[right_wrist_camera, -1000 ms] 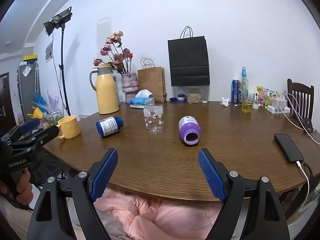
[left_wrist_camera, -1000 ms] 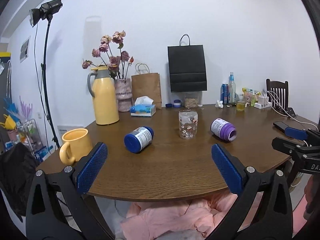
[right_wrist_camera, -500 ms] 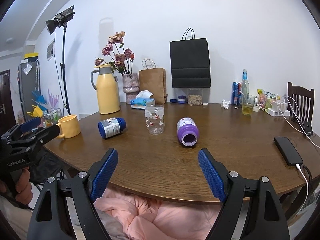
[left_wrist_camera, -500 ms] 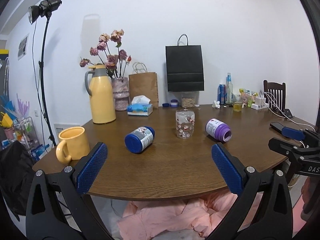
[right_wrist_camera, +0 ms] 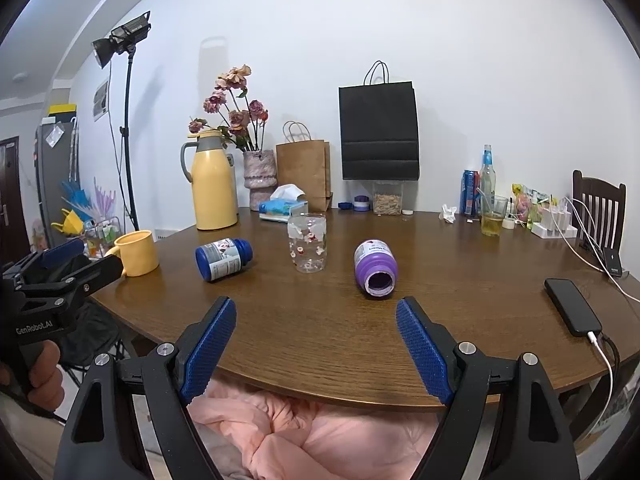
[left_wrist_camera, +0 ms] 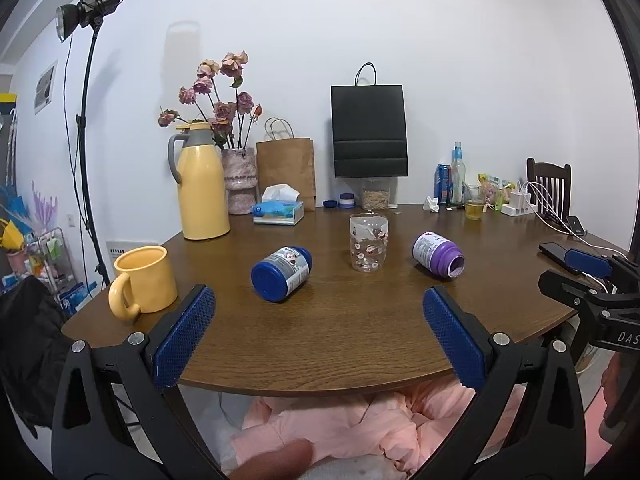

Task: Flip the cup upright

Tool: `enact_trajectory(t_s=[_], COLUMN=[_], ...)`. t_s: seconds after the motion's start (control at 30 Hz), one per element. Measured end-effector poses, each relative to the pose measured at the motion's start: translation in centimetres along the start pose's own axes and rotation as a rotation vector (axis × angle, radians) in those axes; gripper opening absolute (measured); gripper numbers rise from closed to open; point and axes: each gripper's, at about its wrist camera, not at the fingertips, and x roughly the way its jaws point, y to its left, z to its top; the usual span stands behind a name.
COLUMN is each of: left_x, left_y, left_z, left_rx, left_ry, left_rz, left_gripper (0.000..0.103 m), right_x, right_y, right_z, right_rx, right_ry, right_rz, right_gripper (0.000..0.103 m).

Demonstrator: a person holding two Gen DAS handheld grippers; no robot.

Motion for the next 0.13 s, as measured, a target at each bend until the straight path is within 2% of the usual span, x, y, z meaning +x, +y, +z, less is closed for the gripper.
enact_trajectory(t_s=[0.13], left_x=[0.18], left_y=[0.23], left_z=[-0.1], left_rx=[-0.004], left_ry=[0.006], left_rz=[-0.001], left_gripper=[0.103], right_x=[0.18], right_y=[-0.06], right_z=[0.08], right_rx=[-0.001], right_ry=[0.007], right_rz=[0.001], right_gripper=[0.086])
